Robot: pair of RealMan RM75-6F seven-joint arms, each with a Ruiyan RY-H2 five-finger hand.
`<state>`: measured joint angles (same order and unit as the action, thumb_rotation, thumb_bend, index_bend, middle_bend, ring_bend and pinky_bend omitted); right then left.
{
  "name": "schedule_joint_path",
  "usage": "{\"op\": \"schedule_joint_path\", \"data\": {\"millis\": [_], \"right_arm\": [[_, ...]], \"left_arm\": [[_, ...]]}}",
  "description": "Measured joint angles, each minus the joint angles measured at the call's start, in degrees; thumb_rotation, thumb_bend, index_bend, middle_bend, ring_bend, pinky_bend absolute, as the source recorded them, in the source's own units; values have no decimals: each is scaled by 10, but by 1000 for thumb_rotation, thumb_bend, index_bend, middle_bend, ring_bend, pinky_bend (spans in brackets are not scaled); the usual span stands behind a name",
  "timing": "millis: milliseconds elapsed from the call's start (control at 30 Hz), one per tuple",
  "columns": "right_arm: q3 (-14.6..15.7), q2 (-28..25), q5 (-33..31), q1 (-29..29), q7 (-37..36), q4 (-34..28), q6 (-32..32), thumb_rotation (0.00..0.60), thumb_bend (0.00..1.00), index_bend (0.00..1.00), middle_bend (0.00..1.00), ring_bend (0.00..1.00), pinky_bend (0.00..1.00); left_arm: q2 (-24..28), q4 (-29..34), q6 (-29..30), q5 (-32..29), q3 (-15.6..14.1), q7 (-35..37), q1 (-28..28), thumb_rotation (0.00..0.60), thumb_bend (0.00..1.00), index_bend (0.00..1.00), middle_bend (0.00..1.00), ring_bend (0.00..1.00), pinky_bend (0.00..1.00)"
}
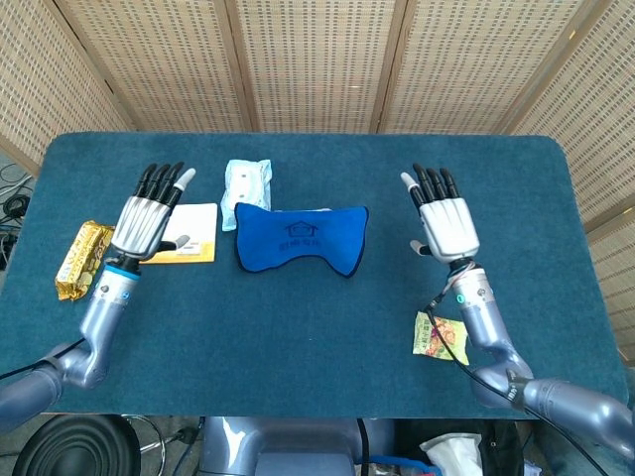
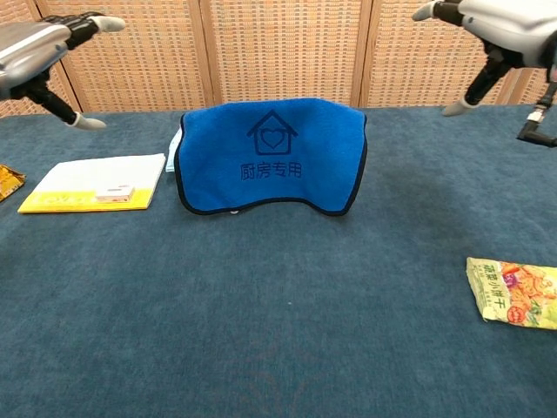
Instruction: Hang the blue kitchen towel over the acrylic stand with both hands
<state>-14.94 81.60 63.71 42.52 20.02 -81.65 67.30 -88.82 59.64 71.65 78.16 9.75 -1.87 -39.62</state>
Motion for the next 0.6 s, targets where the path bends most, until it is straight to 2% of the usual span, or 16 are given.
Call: {"op": "schedule_joint_path", "data": {"millis": [167, 333, 467, 600], "right_arm": [[40, -39, 51, -51, -26, -27, 36, 600, 0, 0, 0, 0, 0], [80, -70, 99, -106, -53, -56, 85, 600, 0, 0, 0, 0, 0], [106, -79, 126, -148, -68, -78, 128, 600, 0, 0, 0, 0, 0], [149, -87, 172, -216, -88, -114, 202, 600, 0, 0, 0, 0, 0]], "left_arm": [[63, 126, 57, -24, -8, -27, 78, 600, 0, 0, 0, 0, 0], [107, 217, 110, -40, -27, -34, 156, 600, 0, 0, 0, 0, 0], [130, 270, 140, -41, -55, -32, 206, 600, 0, 0, 0, 0, 0], [161, 336, 165, -29, -93, -40, 256, 600, 0, 0, 0, 0, 0]]}}
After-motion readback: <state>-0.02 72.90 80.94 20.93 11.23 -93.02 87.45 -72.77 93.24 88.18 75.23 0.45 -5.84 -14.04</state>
